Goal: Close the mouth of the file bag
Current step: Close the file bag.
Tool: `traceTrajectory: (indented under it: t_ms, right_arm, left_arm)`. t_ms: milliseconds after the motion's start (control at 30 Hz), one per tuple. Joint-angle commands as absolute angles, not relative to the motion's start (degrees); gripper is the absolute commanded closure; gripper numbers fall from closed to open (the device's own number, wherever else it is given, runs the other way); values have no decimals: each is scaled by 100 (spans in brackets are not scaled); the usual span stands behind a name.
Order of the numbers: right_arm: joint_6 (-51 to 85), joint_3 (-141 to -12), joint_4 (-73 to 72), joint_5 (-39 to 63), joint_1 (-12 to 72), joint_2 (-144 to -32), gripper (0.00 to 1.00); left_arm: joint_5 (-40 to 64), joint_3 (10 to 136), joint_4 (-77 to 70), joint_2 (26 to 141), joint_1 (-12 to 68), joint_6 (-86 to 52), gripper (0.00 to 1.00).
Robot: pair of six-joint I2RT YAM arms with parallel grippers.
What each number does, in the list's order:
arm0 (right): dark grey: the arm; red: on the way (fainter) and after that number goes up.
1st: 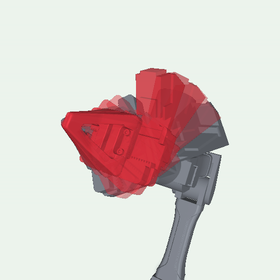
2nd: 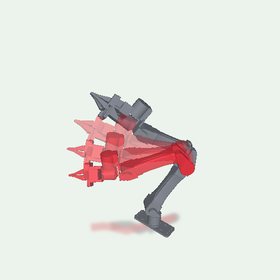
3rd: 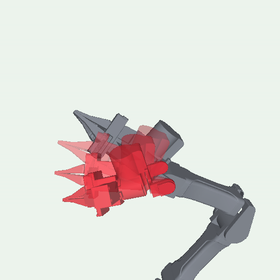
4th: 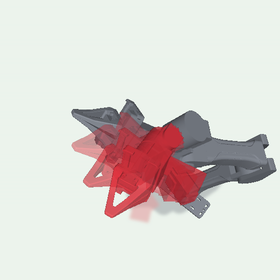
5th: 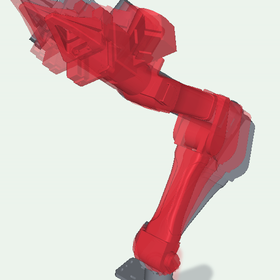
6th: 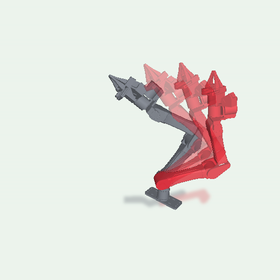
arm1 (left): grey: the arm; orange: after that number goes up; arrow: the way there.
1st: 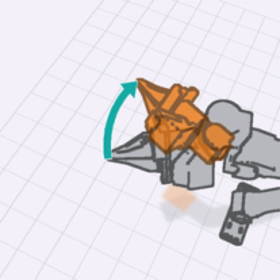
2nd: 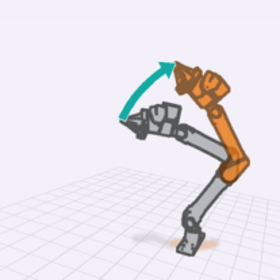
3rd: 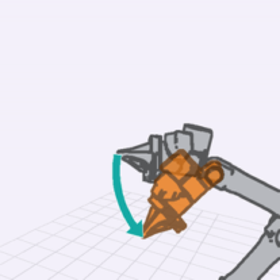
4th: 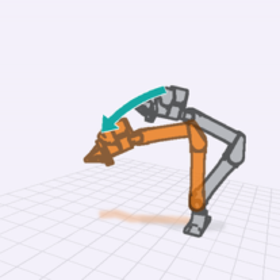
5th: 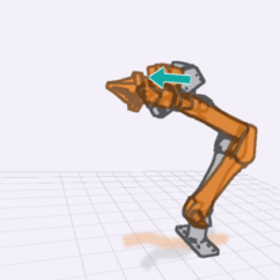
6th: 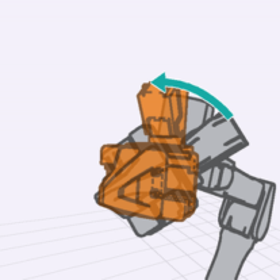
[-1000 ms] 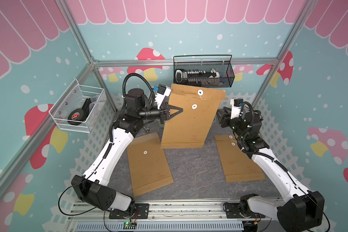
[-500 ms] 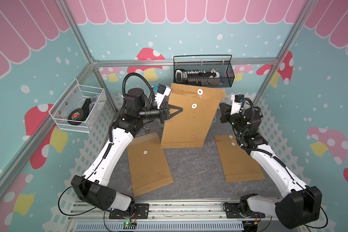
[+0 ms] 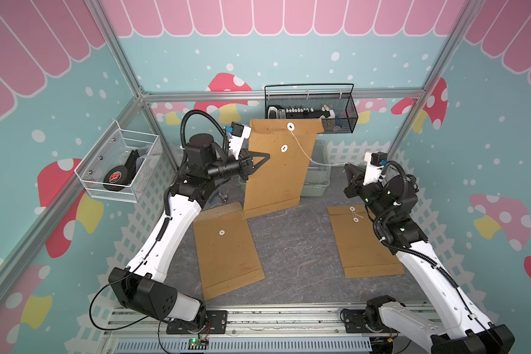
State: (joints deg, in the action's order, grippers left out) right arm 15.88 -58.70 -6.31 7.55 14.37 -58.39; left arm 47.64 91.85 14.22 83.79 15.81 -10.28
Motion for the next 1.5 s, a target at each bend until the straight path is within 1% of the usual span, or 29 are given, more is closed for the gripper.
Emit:
traceTrajectory:
  t_ms: [0, 133, 300, 467, 600, 800, 933, 1467]
  right_arm:
    - [1479, -5710, -277, 806, 1485, -5711, 100]
    - [1530, -5731, -189, 966, 1630, -5685, 100]
    - [1338, -5741, -147, 612, 2473, -5817, 100]
    - [1401, -5493, -435, 471, 3130, -5960, 100]
    - [1226, -5476, -492, 322, 3738, -6270, 100]
    - [849, -5817, -387, 98, 4550, -6896, 100]
    - [751, -5928, -397, 82, 4809, -7181, 100]
    - [488, -6413, -144, 201, 5329, -7948, 100]
  left_arm:
    - [4519, 9150, 1229, 8394, 1564, -1059, 100]
    - [4456, 9118, 1002, 8433, 1571, -1347, 100]
    - [4367, 9008, 814, 8481, 1679, -1488, 100]
    - [4155, 8765, 459, 8529, 1687, -1839, 100]
    - [4207, 8719, 350, 8660, 1713, -1998, 100]
    - [4413, 8797, 462, 8819, 1844, -1947, 100]
    - [4556, 8883, 603, 8885, 1916, -1872, 100]
    - [5023, 9089, 966, 9035, 2085, -1653, 100]
